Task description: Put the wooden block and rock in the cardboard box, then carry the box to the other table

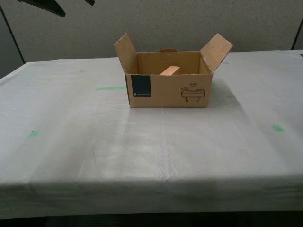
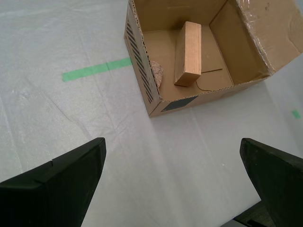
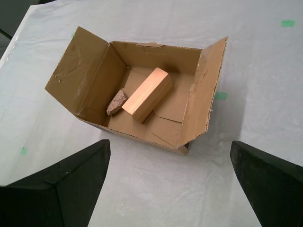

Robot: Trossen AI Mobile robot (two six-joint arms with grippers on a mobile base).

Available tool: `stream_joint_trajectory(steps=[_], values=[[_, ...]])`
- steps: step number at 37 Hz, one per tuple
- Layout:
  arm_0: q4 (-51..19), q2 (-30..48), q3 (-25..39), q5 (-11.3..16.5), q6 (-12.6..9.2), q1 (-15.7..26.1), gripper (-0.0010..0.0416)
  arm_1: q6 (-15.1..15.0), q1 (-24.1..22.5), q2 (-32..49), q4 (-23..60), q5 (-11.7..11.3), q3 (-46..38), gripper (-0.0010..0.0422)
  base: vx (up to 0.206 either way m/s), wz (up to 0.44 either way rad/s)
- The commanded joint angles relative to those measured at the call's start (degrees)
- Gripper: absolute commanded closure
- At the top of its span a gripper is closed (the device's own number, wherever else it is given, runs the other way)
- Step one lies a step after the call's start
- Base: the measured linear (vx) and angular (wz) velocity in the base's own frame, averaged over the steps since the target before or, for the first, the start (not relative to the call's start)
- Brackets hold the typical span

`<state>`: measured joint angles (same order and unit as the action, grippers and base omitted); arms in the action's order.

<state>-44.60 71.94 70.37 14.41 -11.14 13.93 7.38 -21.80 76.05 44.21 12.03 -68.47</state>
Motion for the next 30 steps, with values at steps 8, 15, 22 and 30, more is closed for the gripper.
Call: stream_joint_trajectory(steps=[8, 15, 22, 30], values=[[0.0, 0.0, 0.1, -0.2, 0.0, 0.0, 0.0053, 0.1, 0.0, 0.0, 0.0, -0.1, 0.0, 0.0025, 0.0, 0.0], [0.0, 0.0, 0.1, -0.2, 0.0, 0.0, 0.0053, 0.1, 0.0, 0.0, 0.0, -0.1, 0.0, 0.0025, 0.0, 0.0], [0.0, 0.0, 0.1, -0.2, 0.0, 0.0, 0.0053, 0.1, 0.0, 0.0, 0.0, -0.1, 0.0, 0.0025, 0.0, 0.0], [0.1, 0.0, 0.1, -0.2, 0.0, 0.0, 0.0053, 0.1, 0.0, 0.0, 0.0, -0.1, 0.0, 0.0025, 0.0, 0.0]])
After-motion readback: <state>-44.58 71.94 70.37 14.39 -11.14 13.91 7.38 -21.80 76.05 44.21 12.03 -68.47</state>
